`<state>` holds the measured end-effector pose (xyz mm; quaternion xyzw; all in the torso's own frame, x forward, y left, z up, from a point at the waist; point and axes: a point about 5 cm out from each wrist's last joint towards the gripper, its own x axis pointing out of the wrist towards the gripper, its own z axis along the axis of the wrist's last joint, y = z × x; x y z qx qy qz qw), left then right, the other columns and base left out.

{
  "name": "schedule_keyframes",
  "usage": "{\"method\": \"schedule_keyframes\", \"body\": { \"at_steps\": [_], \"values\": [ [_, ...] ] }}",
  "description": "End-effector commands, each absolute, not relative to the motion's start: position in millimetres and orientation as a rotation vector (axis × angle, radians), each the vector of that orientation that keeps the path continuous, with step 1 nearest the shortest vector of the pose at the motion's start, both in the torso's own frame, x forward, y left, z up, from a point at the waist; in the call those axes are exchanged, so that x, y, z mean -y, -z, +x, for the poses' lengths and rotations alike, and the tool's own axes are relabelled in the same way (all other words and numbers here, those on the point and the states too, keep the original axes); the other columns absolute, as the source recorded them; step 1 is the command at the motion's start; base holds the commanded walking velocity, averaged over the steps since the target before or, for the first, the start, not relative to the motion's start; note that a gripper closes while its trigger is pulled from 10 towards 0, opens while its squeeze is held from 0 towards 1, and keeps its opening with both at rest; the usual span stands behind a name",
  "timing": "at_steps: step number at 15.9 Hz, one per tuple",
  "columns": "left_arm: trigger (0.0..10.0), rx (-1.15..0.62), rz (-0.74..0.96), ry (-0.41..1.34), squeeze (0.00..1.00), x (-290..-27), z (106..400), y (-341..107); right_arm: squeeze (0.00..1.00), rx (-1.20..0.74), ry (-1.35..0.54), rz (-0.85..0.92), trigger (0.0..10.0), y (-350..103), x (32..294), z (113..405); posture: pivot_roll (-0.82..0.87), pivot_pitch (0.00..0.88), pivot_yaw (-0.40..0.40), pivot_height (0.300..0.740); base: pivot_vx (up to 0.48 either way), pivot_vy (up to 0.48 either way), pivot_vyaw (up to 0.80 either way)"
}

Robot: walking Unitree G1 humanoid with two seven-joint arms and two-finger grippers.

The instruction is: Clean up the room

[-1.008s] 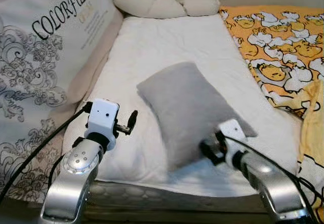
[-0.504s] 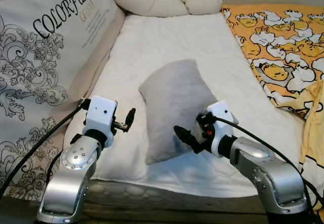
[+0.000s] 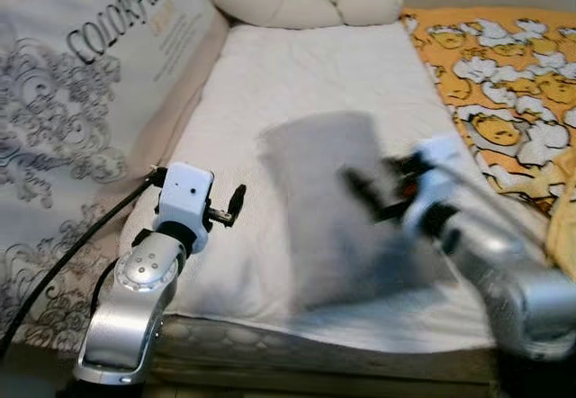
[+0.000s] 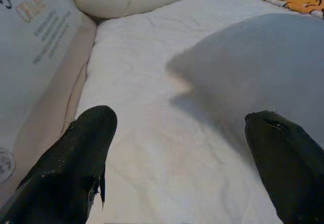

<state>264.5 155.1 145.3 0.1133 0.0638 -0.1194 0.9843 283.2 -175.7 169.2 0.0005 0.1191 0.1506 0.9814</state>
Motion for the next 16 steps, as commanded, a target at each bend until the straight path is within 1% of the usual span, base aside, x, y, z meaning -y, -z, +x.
{"method": "schedule_keyframes", "body": {
  "at_steps": [1,2,3,4,5,6,9,12,14,16],
  "values": [
    [10.0,-0.135,0.243,0.235,0.0,-156,264,-143,0.0,-0.251,-0.15,-0.042,10.0,-163,204,289,0.05,0.0,0.035,0.74,0.0,0.0,0.0],
    [10.0,-0.136,0.245,0.238,0.0,-156,264,-143,0.0,-0.288,-0.025,-0.128,10.0,-153,232,294,0.05,0.0,0.034,0.74,0.0,0.0,0.0],
    [10.0,-0.138,0.249,0.24,0.0,-156,263,-143,0.0,-0.317,0.056,-0.202,10.0,-145,255,295,0.06,0.0,0.034,0.74,0.0,0.0,0.0],
    [10.0,-0.14,0.251,0.239,0.0,-157,262,-143,0.0,-0.344,0.097,-0.246,10.0,-139,268,294,0.06,0.0,0.034,0.74,0.0,0.0,0.0],
    [10.0,-0.141,0.252,0.239,0.0,-157,262,-142,0.0,-0.36,0.112,-0.269,10.0,-135,275,293,0.06,0.0,0.035,0.74,0.0,0.0,0.0],
    [10.0,-0.146,0.257,0.238,0.0,-158,261,-141,0.0,-0.392,0.13,-0.33,10.0,-124,286,290,0.07,0.0,0.032,0.74,0.0,0.0,0.0],
    [10.0,-0.15,0.264,0.241,0.0,-157,260,-141,0.0,-0.44,0.099,-0.342,10.0,-101,282,283,0.07,0.0,0.031,0.74,0.0,0.0,0.0],
    [10.0,-0.151,0.266,0.246,0.0,-157,260,-140,0.0,-0.434,0.098,-0.378,10.0,-95,281,279,0.07,0.0,0.034,0.74,0.0,0.0,0.0],
    [10.0,-0.153,0.272,0.259,0.0,-156,260,-139,0.0,-0.424,0.065,-0.342,10.0,-93,282,274,0.06,0.0,0.038,0.74,0.0,0.0,0.0],
    [10.0,-0.152,0.275,0.266,0.0,-154,261,-139,0.0,-0.435,0.006,-0.309,10.0,-89,273,274,0.06,0.0,0.037,0.74,0.0,0.0,0.0]
  ]
}}
